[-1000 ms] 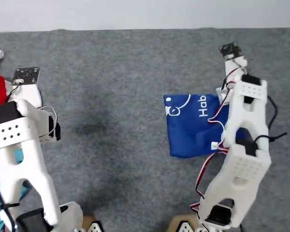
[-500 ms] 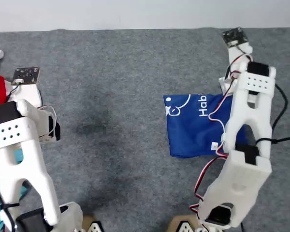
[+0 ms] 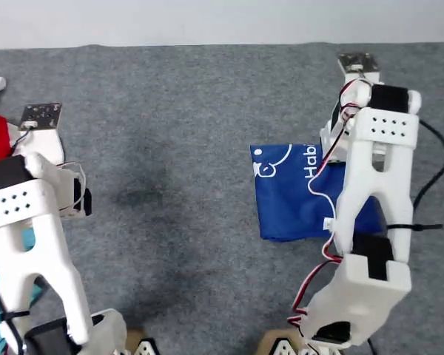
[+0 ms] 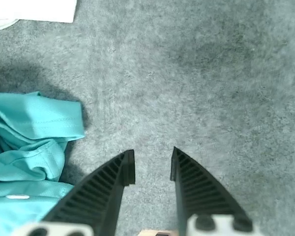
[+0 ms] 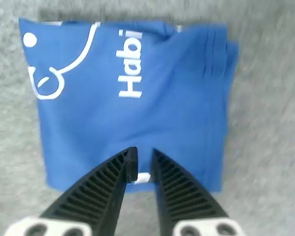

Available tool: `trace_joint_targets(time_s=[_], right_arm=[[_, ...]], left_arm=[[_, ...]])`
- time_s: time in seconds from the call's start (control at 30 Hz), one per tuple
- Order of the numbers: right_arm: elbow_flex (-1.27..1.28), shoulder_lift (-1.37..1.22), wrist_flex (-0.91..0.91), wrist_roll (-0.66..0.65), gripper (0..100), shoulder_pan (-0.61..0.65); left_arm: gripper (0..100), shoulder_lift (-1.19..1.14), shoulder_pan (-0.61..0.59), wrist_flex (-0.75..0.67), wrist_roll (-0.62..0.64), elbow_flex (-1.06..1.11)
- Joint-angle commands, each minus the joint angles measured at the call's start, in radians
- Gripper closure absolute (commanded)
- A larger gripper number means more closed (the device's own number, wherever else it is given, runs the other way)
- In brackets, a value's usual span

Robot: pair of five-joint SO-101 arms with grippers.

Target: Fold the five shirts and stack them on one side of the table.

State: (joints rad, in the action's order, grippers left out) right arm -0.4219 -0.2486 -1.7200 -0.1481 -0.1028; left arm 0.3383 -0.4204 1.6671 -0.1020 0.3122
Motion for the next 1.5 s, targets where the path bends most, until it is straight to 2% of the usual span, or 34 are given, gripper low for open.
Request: trace_joint_targets(time_s=[0.0, 0.27, 0.6, 0.8, 0.9, 1.07, 1.27, 1.37, 1.47], right_arm=[[-0.055, 0.077, -0.064, 0.086, 98.9, 0.018], [-0.021, 0.096, -0.070, 0.091, 98.8, 0.010], [0.304, 0.384, -0.061, 0.106, 98.7, 0.008], [0.488, 0.516, -0.044, 0.301, 98.8, 0.002], [0.626, 0.562, 0.041, 0.373, 98.8, 0.007], [0.821, 0.599, 0.263, 0.678, 98.8, 0.008], [0.948, 0.599, 0.427, 0.885, 98.3, 0.045], [0.982, 0.599, 0.476, 0.910, 97.0, 0.053], [0.985, 0.599, 0.484, 0.911, 85.0, 0.050]], left_arm=[[86, 0.035, -0.041, -0.014, -0.029, -0.015], [86, 0.035, -0.109, -0.014, -0.081, -0.015], [86, 0.035, -0.155, -0.018, -0.120, -0.016], [86, 0.034, -0.152, -0.021, -0.120, -0.015], [86, 0.034, -0.152, -0.021, -0.118, -0.015], [86, 0.034, -0.150, -0.021, -0.117, -0.015], [86, 0.034, -0.150, -0.021, -0.117, -0.013], [86, 0.034, -0.150, -0.021, -0.115, -0.012], [86, 0.031, -0.150, -0.021, -0.115, -0.012]])
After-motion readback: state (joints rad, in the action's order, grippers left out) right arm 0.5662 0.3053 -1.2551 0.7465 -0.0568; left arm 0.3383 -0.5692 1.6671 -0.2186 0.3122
